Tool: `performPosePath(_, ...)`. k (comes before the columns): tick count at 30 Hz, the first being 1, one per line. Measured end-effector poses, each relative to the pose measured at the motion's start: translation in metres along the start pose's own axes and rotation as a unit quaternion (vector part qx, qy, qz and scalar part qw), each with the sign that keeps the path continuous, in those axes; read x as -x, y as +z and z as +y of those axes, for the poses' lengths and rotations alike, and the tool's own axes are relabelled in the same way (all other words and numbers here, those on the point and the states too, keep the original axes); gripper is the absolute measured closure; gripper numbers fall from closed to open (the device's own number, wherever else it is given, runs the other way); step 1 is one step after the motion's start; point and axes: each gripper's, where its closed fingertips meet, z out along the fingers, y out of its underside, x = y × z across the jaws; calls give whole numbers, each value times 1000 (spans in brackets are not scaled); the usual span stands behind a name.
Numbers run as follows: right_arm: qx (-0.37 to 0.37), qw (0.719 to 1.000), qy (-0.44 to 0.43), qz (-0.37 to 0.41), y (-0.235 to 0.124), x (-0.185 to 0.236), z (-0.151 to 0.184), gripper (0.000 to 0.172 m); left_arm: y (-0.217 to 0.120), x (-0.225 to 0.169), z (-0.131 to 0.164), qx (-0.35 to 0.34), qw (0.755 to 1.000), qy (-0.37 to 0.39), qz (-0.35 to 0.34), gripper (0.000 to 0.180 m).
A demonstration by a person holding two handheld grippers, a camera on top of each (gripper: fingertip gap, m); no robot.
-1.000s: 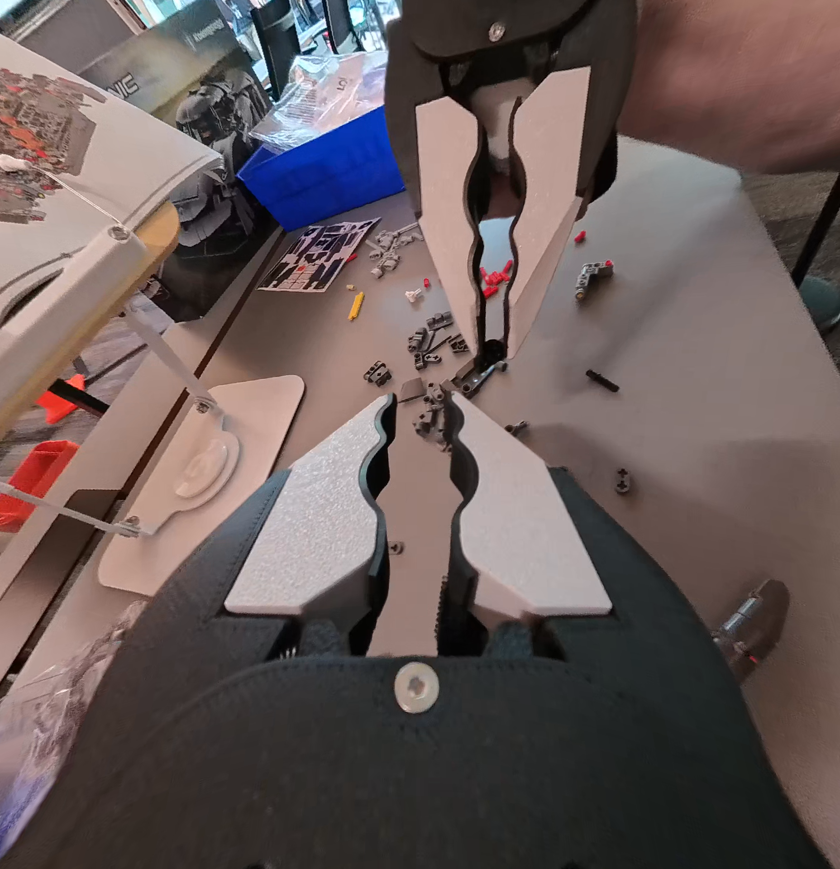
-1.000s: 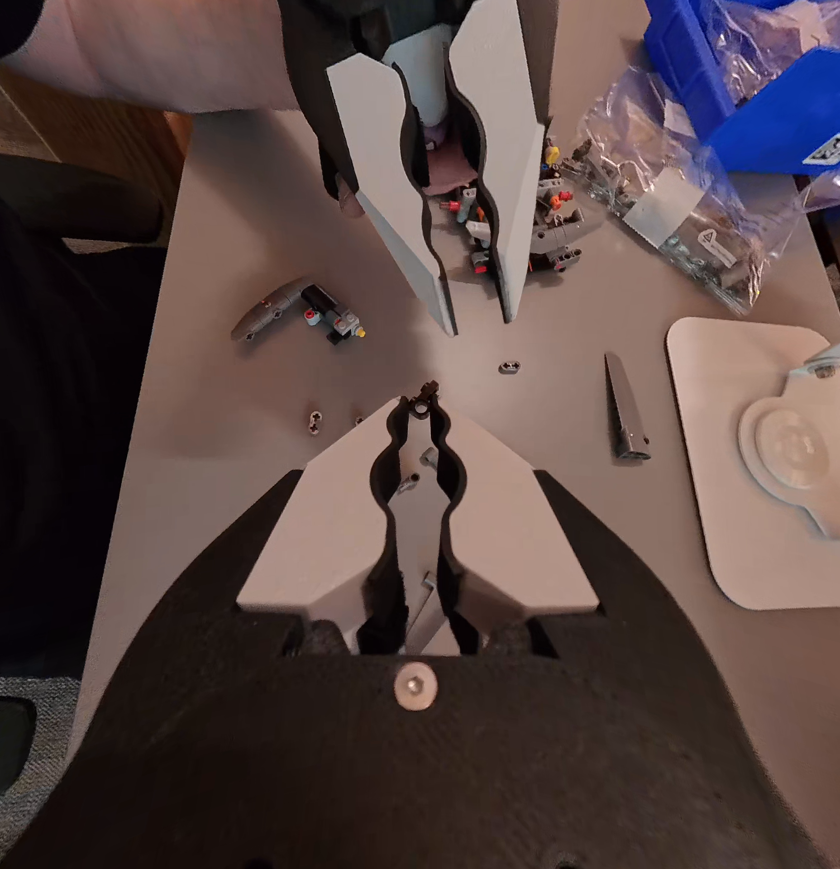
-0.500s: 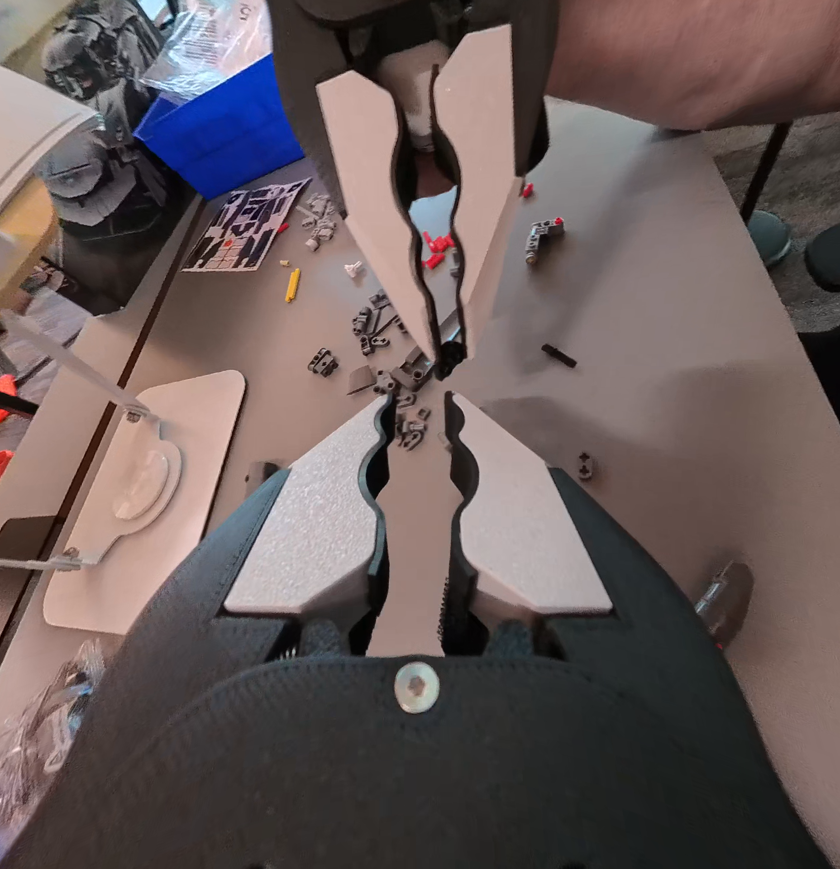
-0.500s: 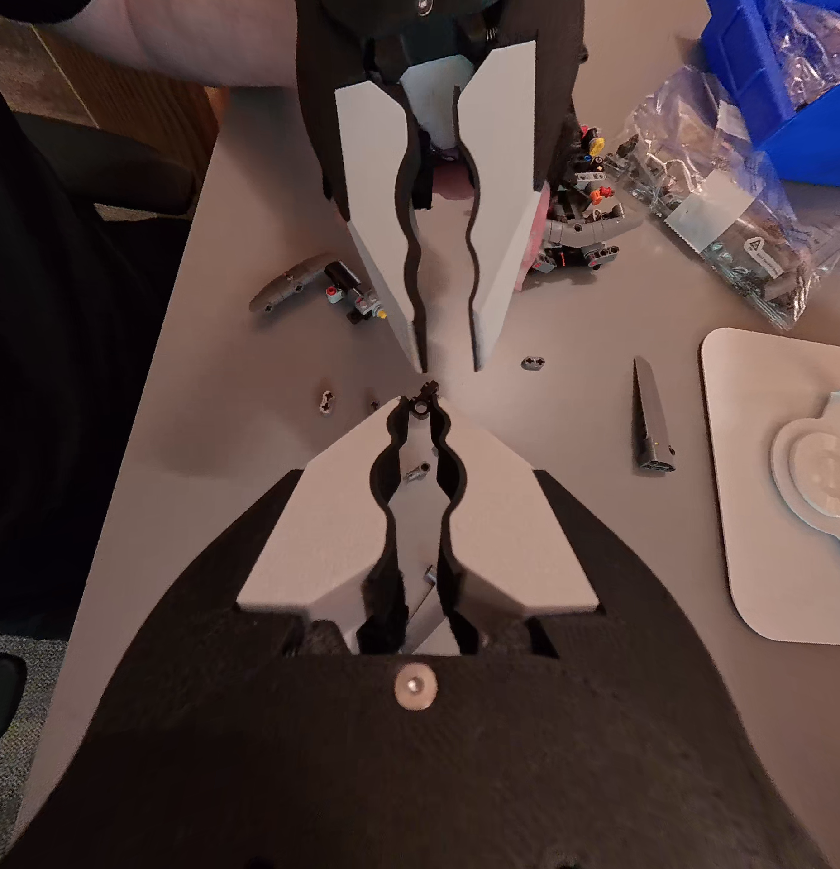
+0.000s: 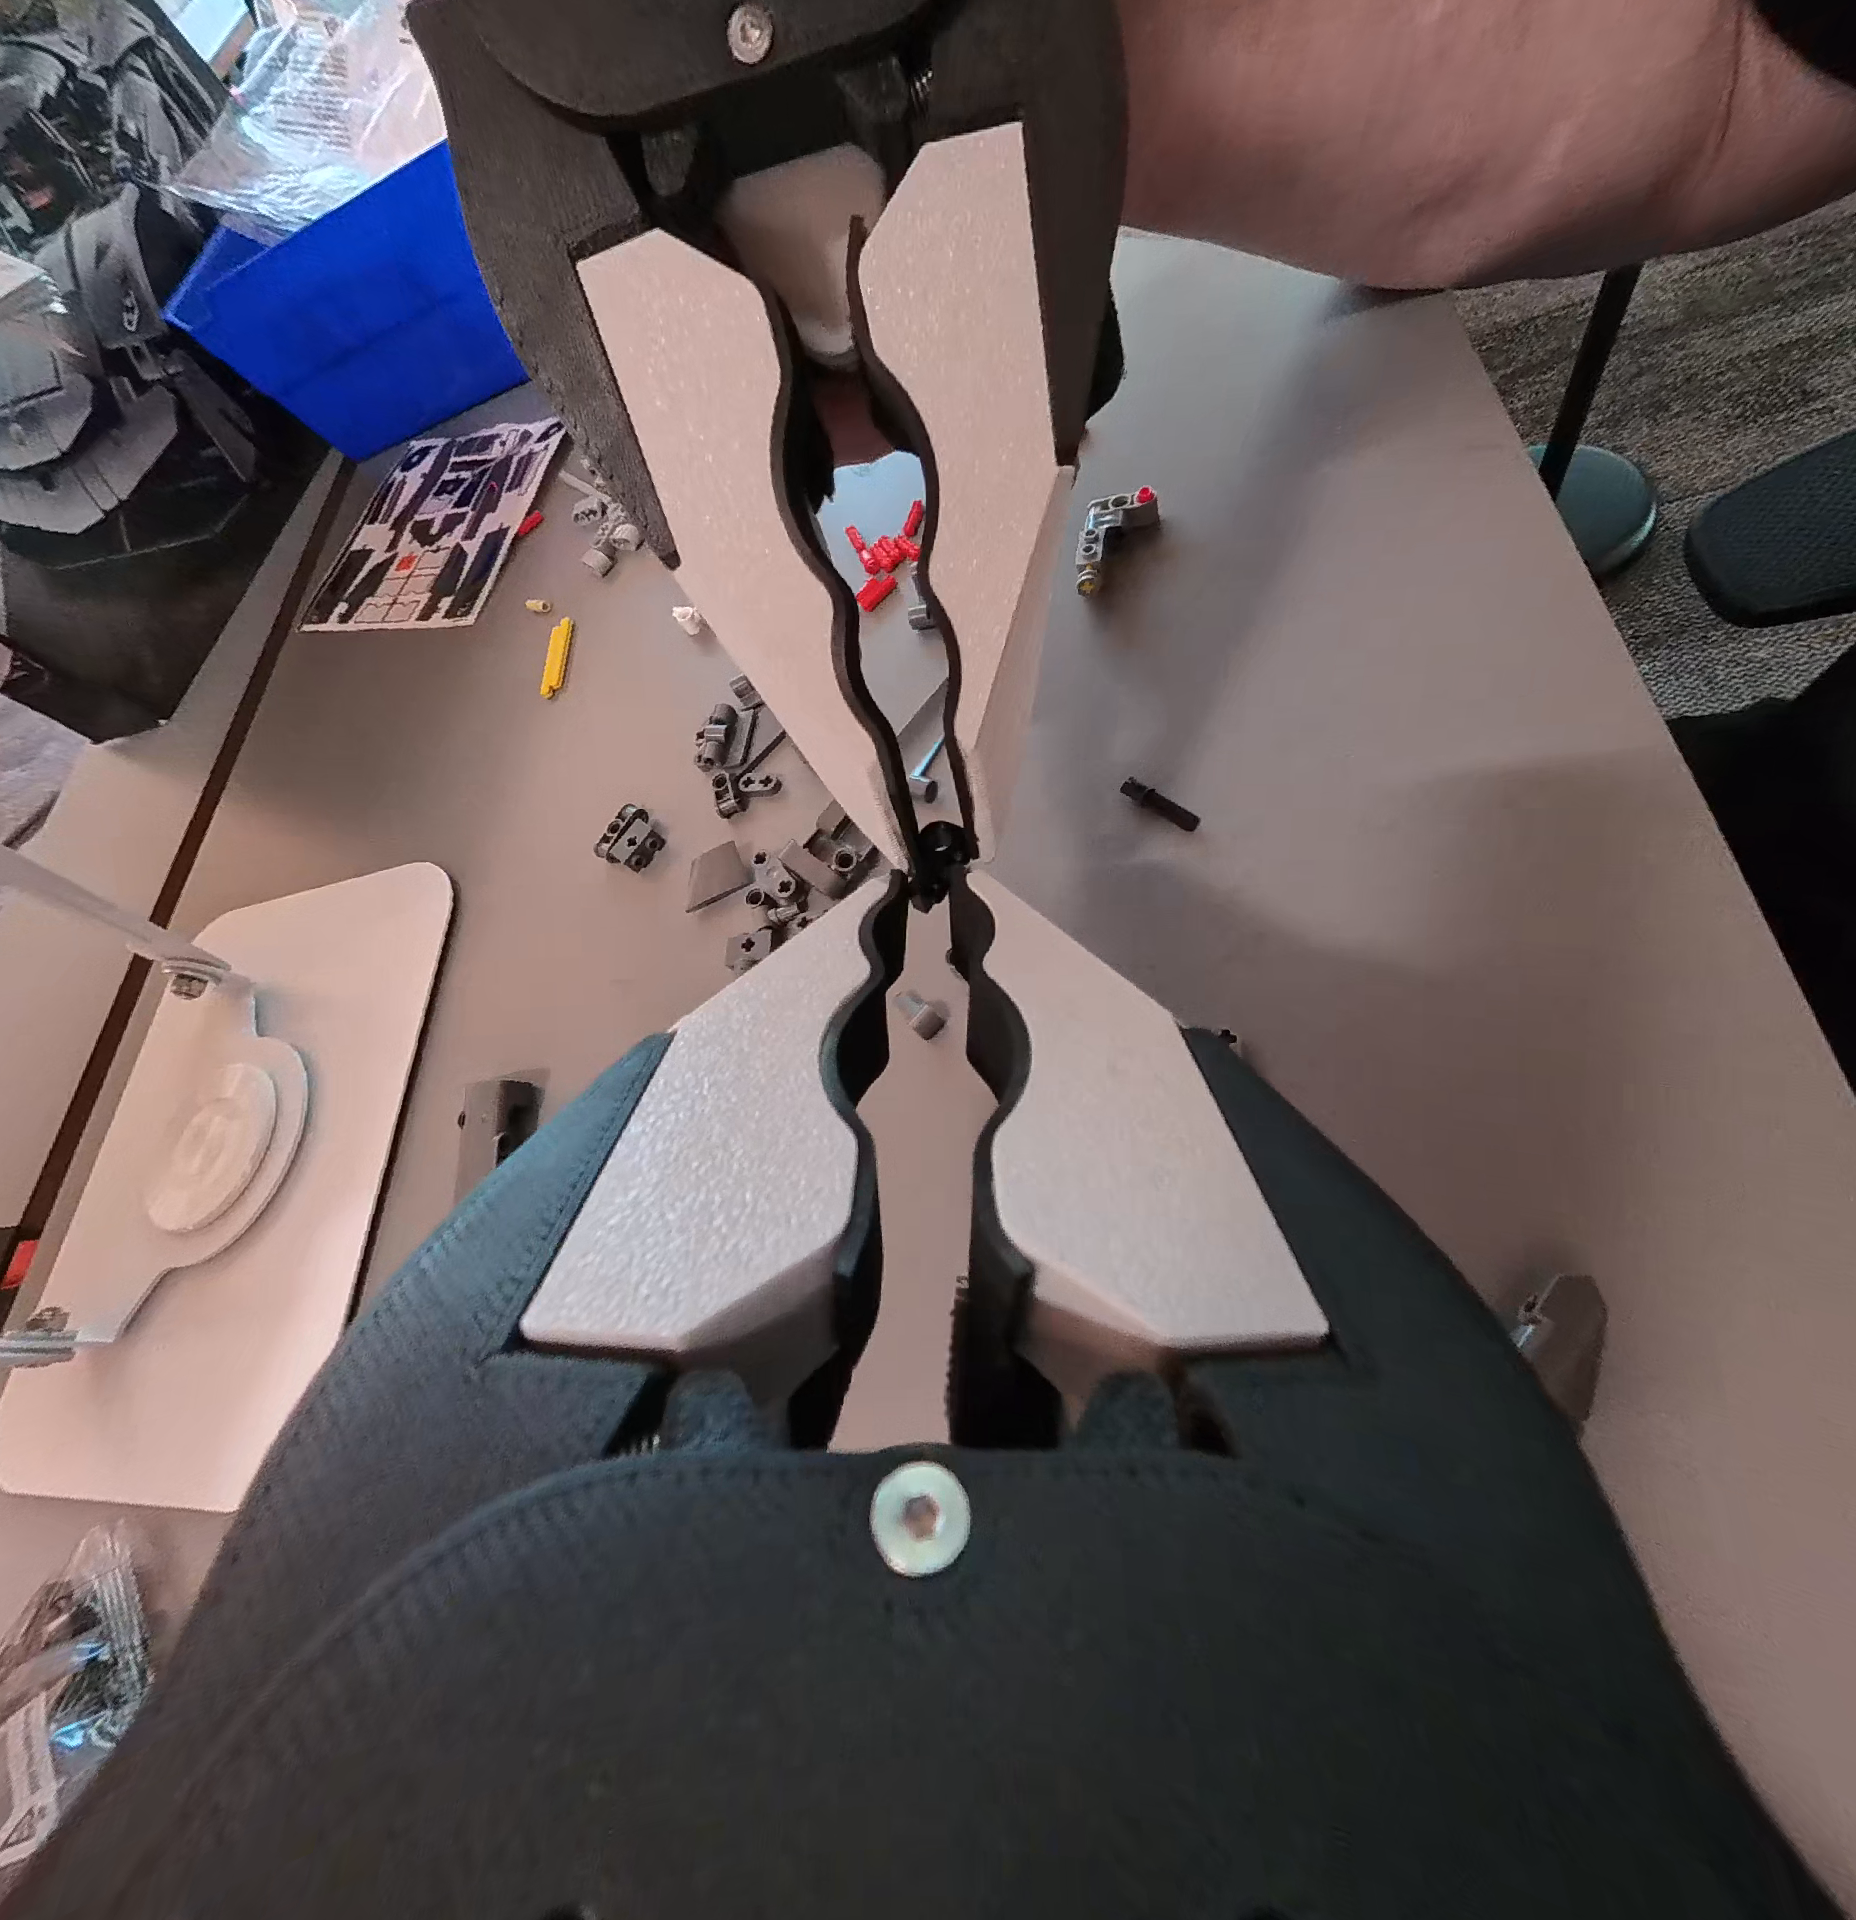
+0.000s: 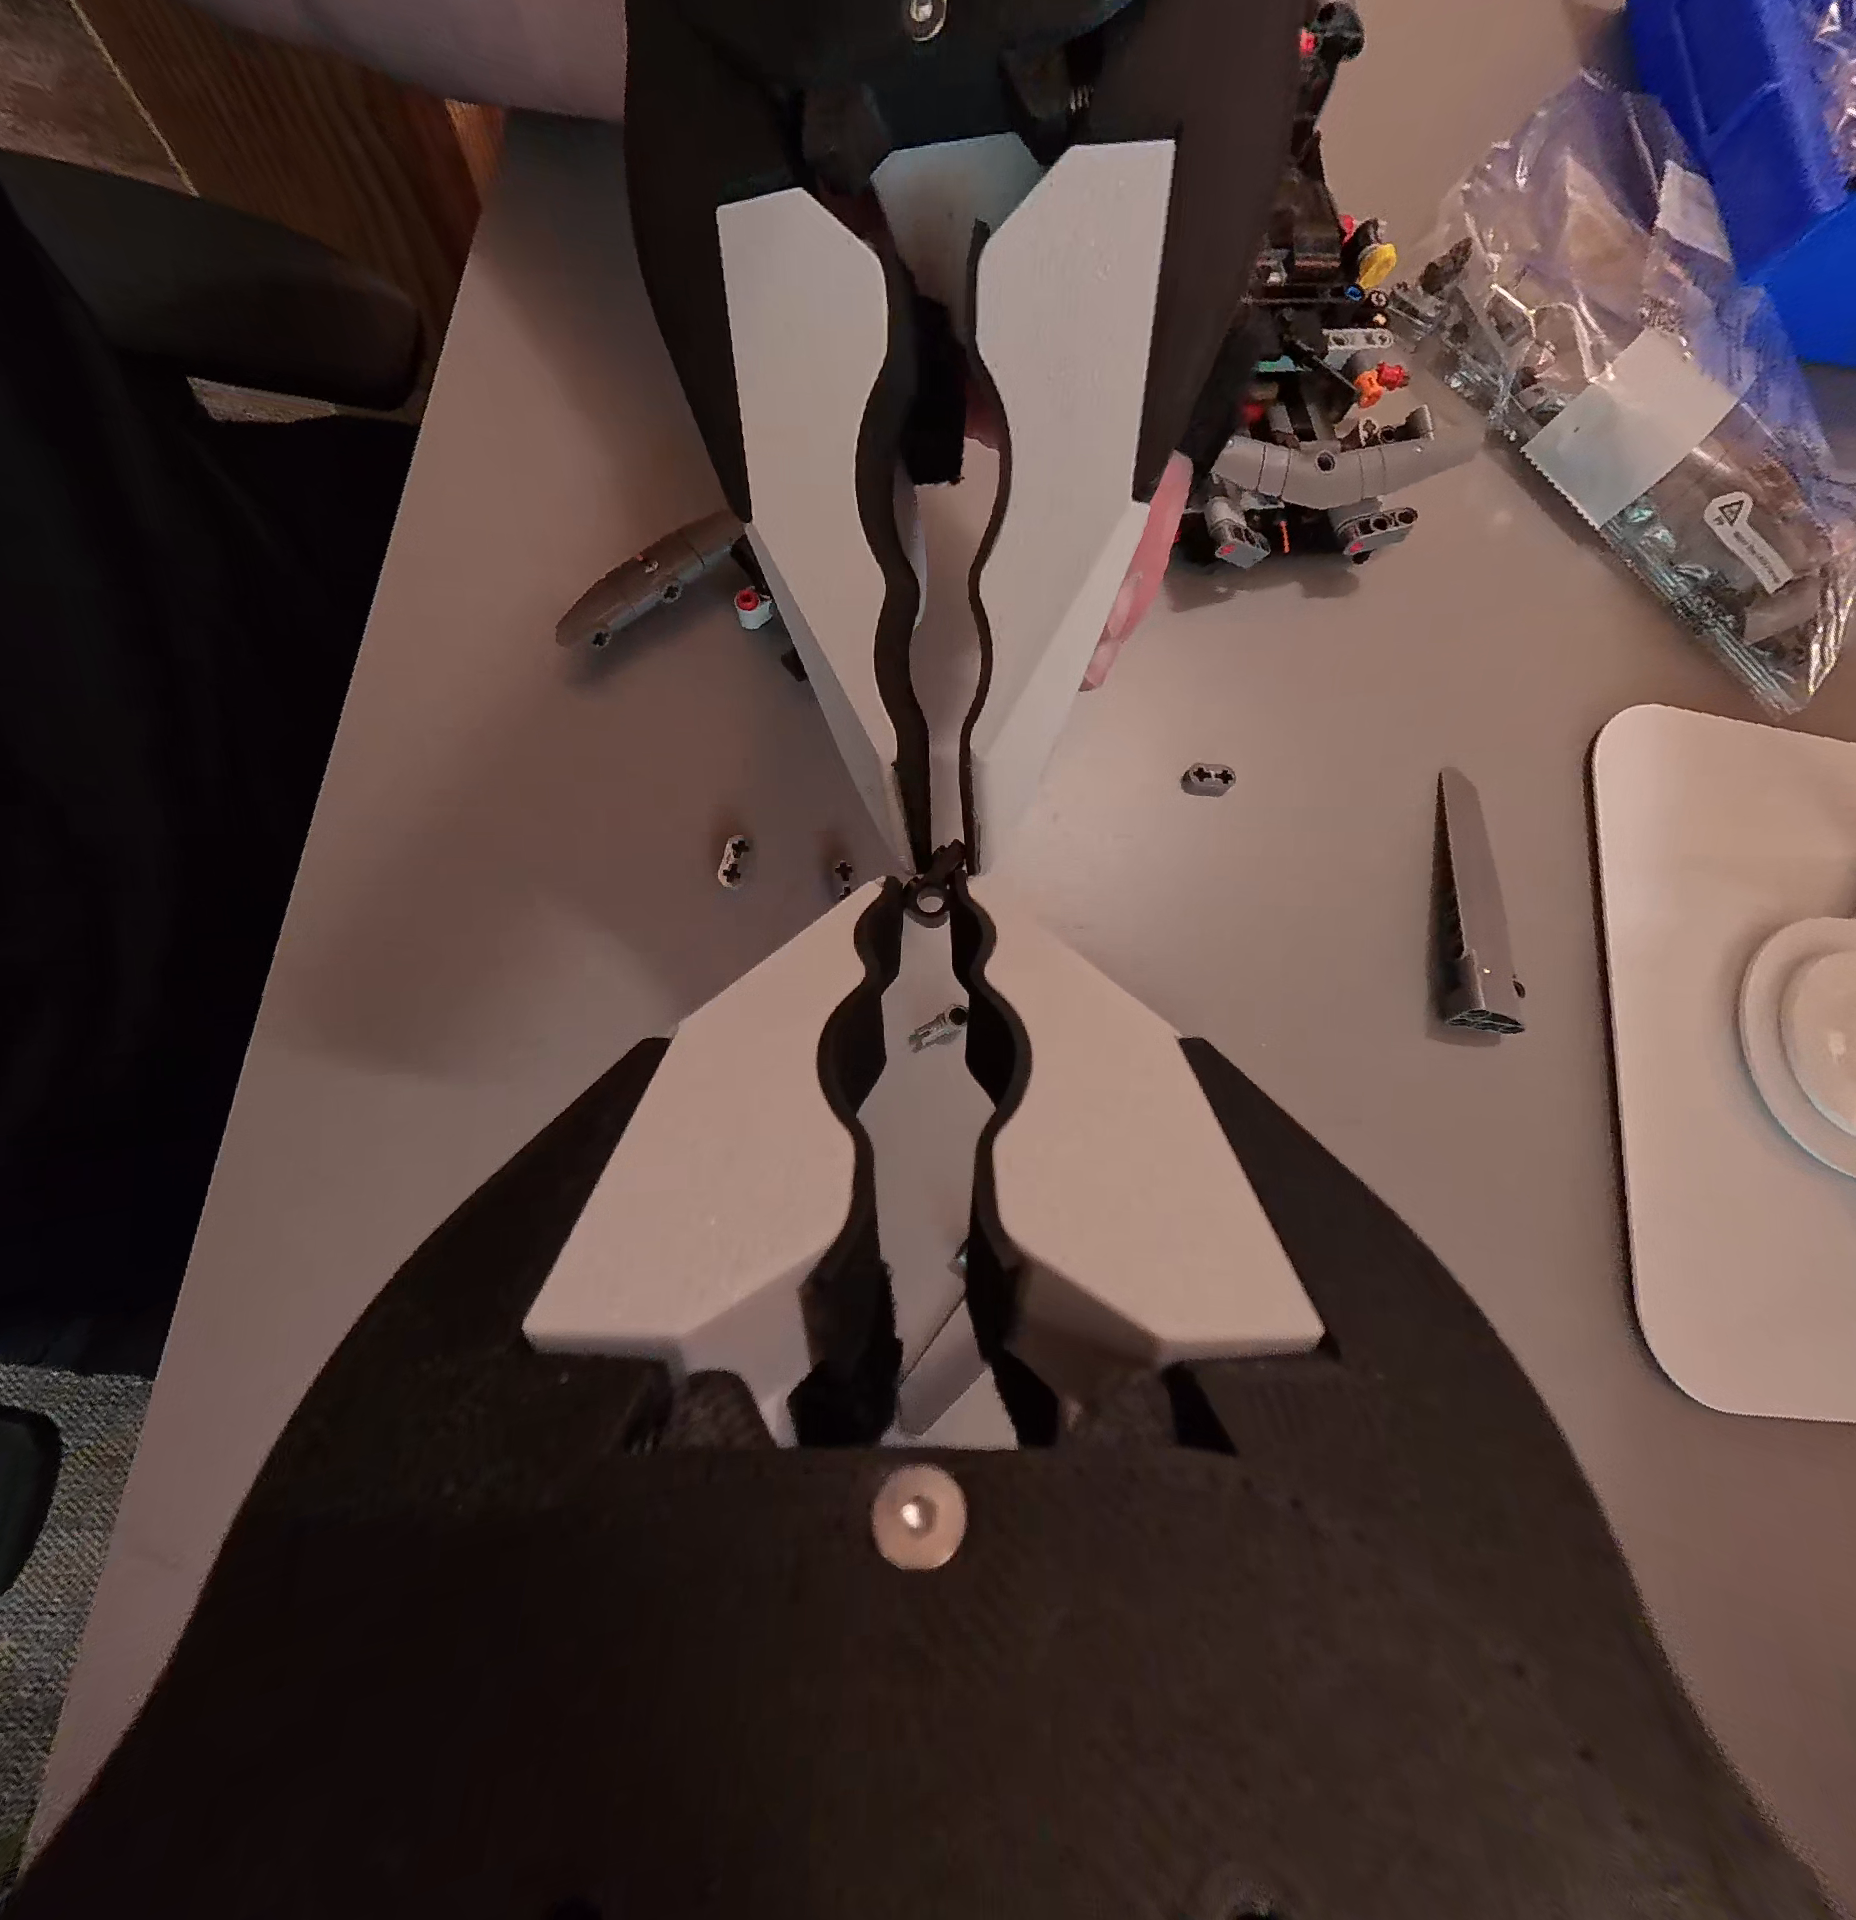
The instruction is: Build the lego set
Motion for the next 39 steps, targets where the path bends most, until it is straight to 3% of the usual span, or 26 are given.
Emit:
performPosePath(16, -72, 989, 65, 110, -14, -42, -14, 165, -11, 41, -6, -28, 993, -52, -105, 177)
performPosePath(30, -160, 976, 95, 115, -30, -49, -33, 166, -28, 51, -30, -145, 979, -106, -99, 178)
performPosePath(34, -149, 978, 87, 118, -31, -47, -33, 166, -27, 48, -31, -153, 978, -111, -83, 178)
performPosePath(39, -105, 983, 74, 134, -26, -46, -25, 167, -19, 44, -24, -115, 986, -76, -93, 178)
